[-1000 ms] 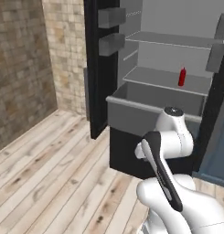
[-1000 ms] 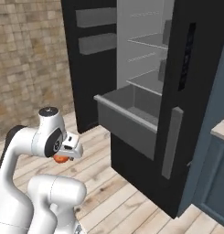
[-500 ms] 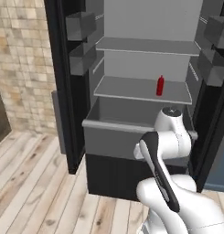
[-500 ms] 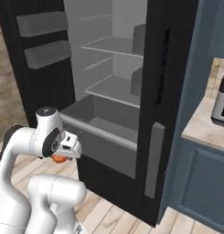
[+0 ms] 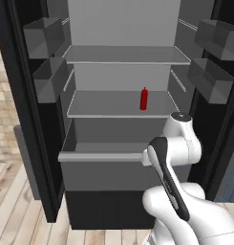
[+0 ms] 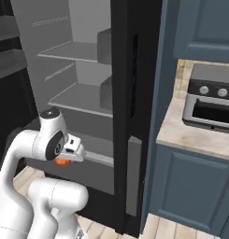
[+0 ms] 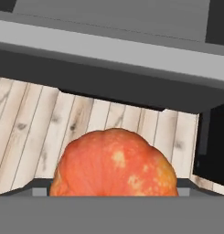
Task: Place the eggplant and squash inside the fridge drawer. Close the drawer after placing the vegetables.
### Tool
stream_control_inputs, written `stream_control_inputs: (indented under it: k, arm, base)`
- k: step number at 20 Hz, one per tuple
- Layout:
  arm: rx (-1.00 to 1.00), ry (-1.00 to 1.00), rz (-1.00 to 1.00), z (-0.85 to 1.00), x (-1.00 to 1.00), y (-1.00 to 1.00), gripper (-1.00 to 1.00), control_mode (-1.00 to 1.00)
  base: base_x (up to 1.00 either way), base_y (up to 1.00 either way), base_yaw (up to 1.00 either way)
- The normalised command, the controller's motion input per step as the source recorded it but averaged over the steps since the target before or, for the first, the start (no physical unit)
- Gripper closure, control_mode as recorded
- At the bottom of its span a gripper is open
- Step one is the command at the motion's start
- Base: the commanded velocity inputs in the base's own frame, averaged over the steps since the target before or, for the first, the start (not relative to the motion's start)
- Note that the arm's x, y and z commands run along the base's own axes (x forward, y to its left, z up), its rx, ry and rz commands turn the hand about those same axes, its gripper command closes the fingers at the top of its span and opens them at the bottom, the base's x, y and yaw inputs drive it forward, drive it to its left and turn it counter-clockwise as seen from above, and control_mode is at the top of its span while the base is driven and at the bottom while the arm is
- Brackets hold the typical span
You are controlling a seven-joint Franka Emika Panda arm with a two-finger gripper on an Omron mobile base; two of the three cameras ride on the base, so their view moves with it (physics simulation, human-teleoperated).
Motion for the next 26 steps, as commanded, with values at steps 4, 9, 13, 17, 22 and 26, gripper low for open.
stream_control_inputs:
  k: [4,9,13,17,22,26]
  arm:
    - [0.0,0.0,0.0,0.0,0.0,0.0,1.0,1.0]
    - [0.0,0.0,0.0,0.0,0.0,0.0,1.0,1.0]
    - [0.0,0.0,0.0,0.0,0.0,0.0,1.0,1.0]
    - [0.0,0.0,0.0,0.0,0.0,0.0,1.0,1.0]
    - [-0.05,0.07,0.0,-0.01,0.25,0.09,1.0,-1.0]
    - [-0.08,0.18,0.0,-0.09,0.81,0.32,1.0,-1.0]
  base:
    - [0.7,0.16,-0.14]
    - [0.51,0.02,-0.11]
    - [0.17,0.0,-0.03]
    - [0.08,0.0,0.0]
    - [0.07,0.01,0.0]
    - [0.0,0.0,0.0]
